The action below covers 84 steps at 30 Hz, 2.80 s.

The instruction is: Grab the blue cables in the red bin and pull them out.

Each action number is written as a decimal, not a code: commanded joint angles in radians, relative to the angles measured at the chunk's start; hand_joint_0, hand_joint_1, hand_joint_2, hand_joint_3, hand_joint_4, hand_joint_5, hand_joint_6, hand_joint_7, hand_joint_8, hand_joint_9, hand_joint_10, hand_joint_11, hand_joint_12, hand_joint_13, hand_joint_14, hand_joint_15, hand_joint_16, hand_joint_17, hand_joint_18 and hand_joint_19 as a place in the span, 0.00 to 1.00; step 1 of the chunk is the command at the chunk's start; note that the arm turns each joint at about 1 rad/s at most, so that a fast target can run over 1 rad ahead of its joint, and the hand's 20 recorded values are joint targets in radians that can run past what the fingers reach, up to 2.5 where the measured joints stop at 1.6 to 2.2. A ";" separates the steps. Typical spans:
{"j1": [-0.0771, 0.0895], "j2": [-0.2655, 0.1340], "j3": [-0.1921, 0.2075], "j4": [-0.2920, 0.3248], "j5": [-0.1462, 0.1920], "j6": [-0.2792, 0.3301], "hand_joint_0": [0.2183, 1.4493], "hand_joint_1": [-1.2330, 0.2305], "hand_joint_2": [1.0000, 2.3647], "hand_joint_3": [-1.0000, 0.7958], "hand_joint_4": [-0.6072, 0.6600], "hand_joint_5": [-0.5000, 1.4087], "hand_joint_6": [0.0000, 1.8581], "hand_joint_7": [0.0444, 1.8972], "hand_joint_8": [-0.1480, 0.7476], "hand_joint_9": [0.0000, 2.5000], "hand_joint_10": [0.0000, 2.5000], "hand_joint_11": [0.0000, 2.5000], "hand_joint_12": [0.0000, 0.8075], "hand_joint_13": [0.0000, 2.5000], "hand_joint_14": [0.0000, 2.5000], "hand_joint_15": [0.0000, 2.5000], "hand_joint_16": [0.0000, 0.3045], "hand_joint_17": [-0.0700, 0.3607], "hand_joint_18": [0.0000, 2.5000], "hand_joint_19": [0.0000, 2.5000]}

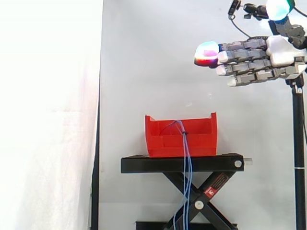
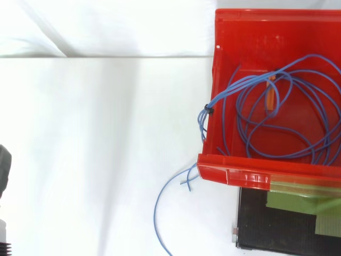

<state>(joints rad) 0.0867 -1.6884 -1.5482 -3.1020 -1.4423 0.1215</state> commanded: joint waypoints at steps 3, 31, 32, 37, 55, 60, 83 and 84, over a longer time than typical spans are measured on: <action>0.011 -0.001 0.000 0.016 0.000 -0.102 0.46 0.27 0.00 0.00 0.57 0.36 0.00 0.03 0.35 0.21 0.00 0.02 0.27 0.11 0.00 0.02 0.08 0.30 0.04 0.07; 0.045 -0.195 0.000 0.416 0.048 -0.779 0.46 0.27 0.00 0.00 0.58 0.39 0.00 0.04 0.38 0.24 0.00 0.05 0.32 0.15 0.00 0.05 0.10 0.32 0.07 0.10; 0.048 -0.208 0.000 0.411 0.049 -0.825 0.46 0.27 0.00 0.00 0.58 0.40 0.00 0.04 0.38 0.24 0.00 0.05 0.32 0.15 0.00 0.05 0.10 0.32 0.08 0.10; 0.056 -0.215 0.000 0.413 0.045 -0.948 0.46 0.27 0.00 0.00 0.59 0.43 0.00 0.06 0.39 0.25 0.00 0.07 0.33 0.16 0.00 0.06 0.10 0.32 0.09 0.11; 0.051 -0.215 0.000 0.467 0.031 -1.224 0.44 0.26 0.00 0.00 0.62 0.49 0.01 0.12 0.42 0.27 0.00 0.12 0.36 0.17 0.00 0.07 0.12 0.35 0.12 0.14; 0.050 -0.217 0.000 0.559 -0.052 -1.748 0.44 0.26 0.00 0.00 0.62 0.48 0.01 0.11 0.42 0.27 0.00 0.12 0.36 0.17 0.00 0.07 0.12 0.35 0.12 0.14; 0.093 -0.274 0.000 0.457 -0.148 -1.774 0.45 0.26 0.00 0.00 0.62 0.48 0.00 0.11 0.42 0.27 0.01 0.11 0.36 0.17 0.00 0.07 0.12 0.35 0.12 0.15; 0.093 -0.292 0.000 0.461 -0.148 -1.774 0.45 0.26 0.00 0.00 0.62 0.48 0.00 0.11 0.41 0.27 0.01 0.12 0.36 0.17 0.00 0.07 0.12 0.35 0.12 0.14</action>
<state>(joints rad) 0.1755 -1.9617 -1.5478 -2.6538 -1.5904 -1.6467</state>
